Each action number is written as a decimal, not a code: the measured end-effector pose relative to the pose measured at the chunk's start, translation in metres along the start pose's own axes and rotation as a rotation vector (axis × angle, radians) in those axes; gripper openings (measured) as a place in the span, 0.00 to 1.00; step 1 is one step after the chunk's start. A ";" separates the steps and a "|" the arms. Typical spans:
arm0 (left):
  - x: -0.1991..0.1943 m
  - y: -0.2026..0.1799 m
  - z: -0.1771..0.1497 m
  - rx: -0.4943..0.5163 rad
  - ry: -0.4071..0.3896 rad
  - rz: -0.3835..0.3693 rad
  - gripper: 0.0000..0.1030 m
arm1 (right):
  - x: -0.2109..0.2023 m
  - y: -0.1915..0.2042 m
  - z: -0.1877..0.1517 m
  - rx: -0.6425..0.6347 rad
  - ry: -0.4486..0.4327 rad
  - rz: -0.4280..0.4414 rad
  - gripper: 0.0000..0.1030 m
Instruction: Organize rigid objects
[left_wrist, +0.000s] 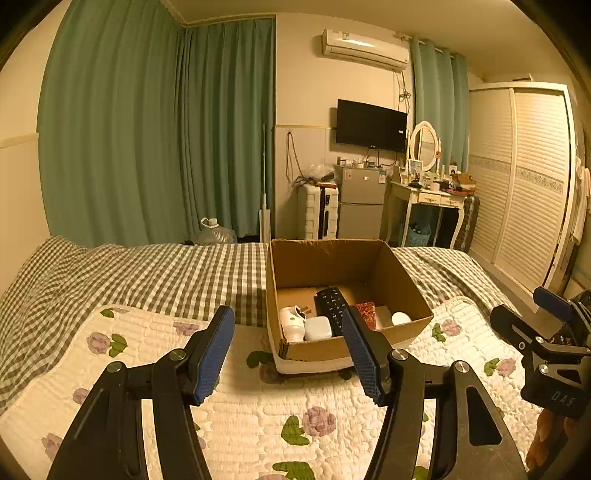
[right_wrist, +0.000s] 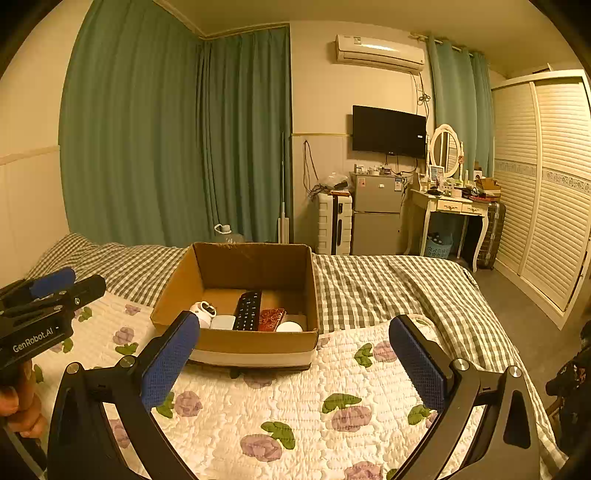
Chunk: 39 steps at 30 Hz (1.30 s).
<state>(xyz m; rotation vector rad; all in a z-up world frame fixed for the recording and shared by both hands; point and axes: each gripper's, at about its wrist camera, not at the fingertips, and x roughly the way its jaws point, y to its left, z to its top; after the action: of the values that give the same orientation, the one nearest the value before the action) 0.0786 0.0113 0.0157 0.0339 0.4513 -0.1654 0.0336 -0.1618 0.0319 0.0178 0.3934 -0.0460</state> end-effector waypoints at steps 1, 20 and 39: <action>0.001 0.000 -0.001 0.000 0.002 0.002 0.62 | 0.000 0.000 0.000 0.000 0.001 0.000 1.00; 0.003 -0.003 -0.003 0.010 0.005 0.003 0.62 | -0.001 -0.004 -0.003 -0.016 0.007 -0.011 1.00; 0.006 -0.007 -0.004 0.036 0.030 0.009 0.62 | 0.000 -0.002 -0.003 -0.019 0.013 -0.012 1.00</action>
<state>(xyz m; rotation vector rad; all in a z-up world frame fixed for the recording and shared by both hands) 0.0808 0.0039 0.0097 0.0740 0.4784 -0.1639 0.0319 -0.1637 0.0290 -0.0027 0.4070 -0.0535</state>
